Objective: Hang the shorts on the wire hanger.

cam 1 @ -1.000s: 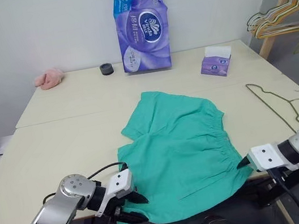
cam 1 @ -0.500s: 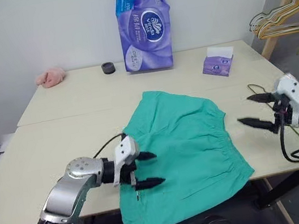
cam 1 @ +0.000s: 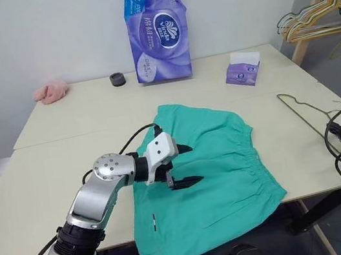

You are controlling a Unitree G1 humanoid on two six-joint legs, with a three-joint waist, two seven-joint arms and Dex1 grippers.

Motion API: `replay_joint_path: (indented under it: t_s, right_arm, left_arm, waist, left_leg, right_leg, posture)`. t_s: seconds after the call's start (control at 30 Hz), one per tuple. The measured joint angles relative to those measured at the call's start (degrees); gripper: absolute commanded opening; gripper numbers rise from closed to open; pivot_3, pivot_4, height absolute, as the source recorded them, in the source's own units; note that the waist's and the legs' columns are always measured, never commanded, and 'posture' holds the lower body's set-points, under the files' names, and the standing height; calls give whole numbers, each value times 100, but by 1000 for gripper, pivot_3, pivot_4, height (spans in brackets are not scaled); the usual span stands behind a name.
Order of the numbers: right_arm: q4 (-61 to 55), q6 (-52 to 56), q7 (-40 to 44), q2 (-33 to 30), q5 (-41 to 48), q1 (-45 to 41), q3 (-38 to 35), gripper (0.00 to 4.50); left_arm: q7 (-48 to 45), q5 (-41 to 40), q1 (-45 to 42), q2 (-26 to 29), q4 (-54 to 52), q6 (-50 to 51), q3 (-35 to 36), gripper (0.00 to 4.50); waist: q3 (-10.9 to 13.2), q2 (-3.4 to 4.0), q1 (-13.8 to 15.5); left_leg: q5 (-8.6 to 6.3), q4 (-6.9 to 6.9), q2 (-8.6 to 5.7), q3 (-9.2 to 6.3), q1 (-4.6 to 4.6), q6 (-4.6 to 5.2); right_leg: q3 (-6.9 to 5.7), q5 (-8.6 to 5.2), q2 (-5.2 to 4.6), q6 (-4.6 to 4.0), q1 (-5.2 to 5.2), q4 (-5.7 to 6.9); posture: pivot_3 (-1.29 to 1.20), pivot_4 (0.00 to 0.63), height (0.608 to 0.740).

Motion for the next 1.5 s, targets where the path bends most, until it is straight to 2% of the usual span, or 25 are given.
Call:
replay_joint_path:
  t_s: [0.23, 0.33, 0.5, 0.57, 1.0, 1.17, 1.5]
  right_arm:
    - [582, 96, 436, -65, -101, -183, 411, 4500]
    - [663, 321, 582, -79, -86, -288, 491, 3917]
    - [995, 564, 773, -127, -101, -598, 618, 2278]
    - [1157, 608, 811, -145, -134, -708, 652, 2084]
    - [1309, 515, 847, -166, -146, -701, 663, 2078]
    - [1249, 534, 885, -173, -138, -646, 616, 3787]
    - [1432, 517, 873, -190, 84, -635, 181, 3787]
  left_arm:
    - [-37, 24, -57, -52, -2, -12, -107, 4484]
    - [-38, 23, -60, -64, -4, -11, -136, 4500]
    - [-40, 23, -63, -76, -6, -11, -160, 4500]
    - [-39, 24, -70, -104, -7, -12, -165, 4500]
    - [-37, 22, -70, -113, -7, -12, -167, 4500]
    - [-39, 23, -70, -114, -7, -13, -168, 4500]
    - [-33, 20, -70, -143, -9, -3, -168, 4500]
  waist:
    - [2, 1, -121]
    - [2, 0, -129]
    - [2, -3, -130]
    - [1, -8, -129]
    - [-4, -22, -121]
    - [-2, -20, -122]
    - [8, -5, -118]
  left_leg:
    - [-3, 0, 2, 0, -1, 5]
    - [-3, 1, 2, -2, -1, 5]
    - [-3, 2, 1, -10, 3, 5]
    - [-4, 3, 1, -15, 8, 6]
    - [-8, 3, -2, -33, 10, 9]
    - [-8, 2, -2, -32, 11, 10]
    - [-9, 2, -5, -28, 8, 11]
  right_leg:
    - [2, -3, 2, 5, 0, -1]
    - [1, -3, 2, 5, 1, -2]
    - [-6, -3, 2, 6, 15, -13]
    - [-9, -2, 2, 7, 26, -22]
    - [-20, 15, -4, 33, 65, -83]
    - [-19, 15, -3, 33, 64, -83]
    - [-16, 16, -6, 36, 63, -87]
  posture:
    - [-93, 54, 740]
    - [-95, 56, 740]
    - [-98, 55, 740]
    - [-96, 54, 740]
    - [-97, 59, 740]
    - [-99, 61, 740]
    - [-94, 62, 740]
